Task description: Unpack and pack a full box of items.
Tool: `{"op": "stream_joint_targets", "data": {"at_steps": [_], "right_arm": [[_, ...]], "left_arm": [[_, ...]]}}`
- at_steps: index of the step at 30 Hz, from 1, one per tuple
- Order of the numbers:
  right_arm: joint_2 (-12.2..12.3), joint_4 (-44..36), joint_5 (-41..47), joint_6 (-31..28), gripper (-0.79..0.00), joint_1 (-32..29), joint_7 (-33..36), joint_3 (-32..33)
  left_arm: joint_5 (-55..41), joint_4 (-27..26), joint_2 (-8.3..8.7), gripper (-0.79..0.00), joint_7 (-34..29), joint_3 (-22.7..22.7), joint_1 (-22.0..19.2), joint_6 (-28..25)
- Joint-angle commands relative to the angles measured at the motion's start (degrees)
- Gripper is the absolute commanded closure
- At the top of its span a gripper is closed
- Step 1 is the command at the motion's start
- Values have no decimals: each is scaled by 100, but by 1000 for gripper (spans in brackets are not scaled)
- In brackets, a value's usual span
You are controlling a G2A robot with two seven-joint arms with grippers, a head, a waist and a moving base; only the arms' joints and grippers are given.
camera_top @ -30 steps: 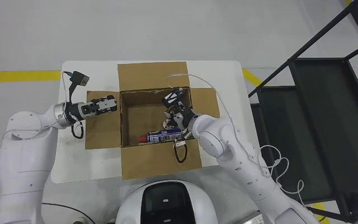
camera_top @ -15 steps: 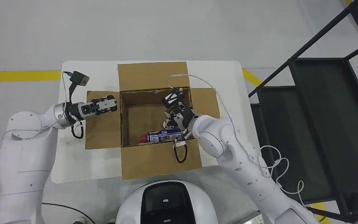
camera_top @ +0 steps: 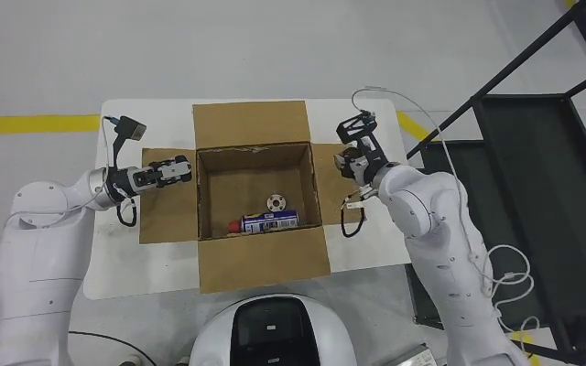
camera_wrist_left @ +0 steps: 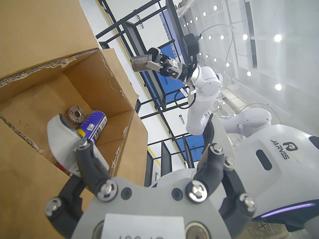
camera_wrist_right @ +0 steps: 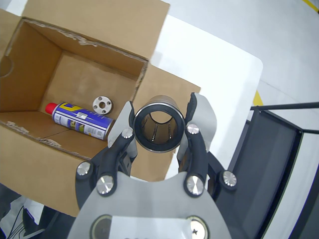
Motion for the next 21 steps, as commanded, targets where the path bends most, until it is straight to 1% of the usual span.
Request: {"op": "stream_joint_targets", "data": {"at_steps": [1,6,10,12,16,21], "right_arm": [[24,247,79,-25,0,19,-22,266],[79,900,480,-196,0,110,-151,785],[112,1496,633,-236,0,235,-279,991],[124,1821,650,-287,0,332,-405,1019],[140,2453,491,-501,0,473,-921,915],[136,3379,328,-506,0,817,-1196,692]], "left_arm": [[0,0,0,-785,0,0,0,0],[0,0,0,-785,0,0,0,0],[0,0,0,-785,0,0,0,0],[0,0,0,-785,0,0,0,0],[0,0,0,-785,0,0,0,0],[0,0,0,-785,0,0,0,0]]}}
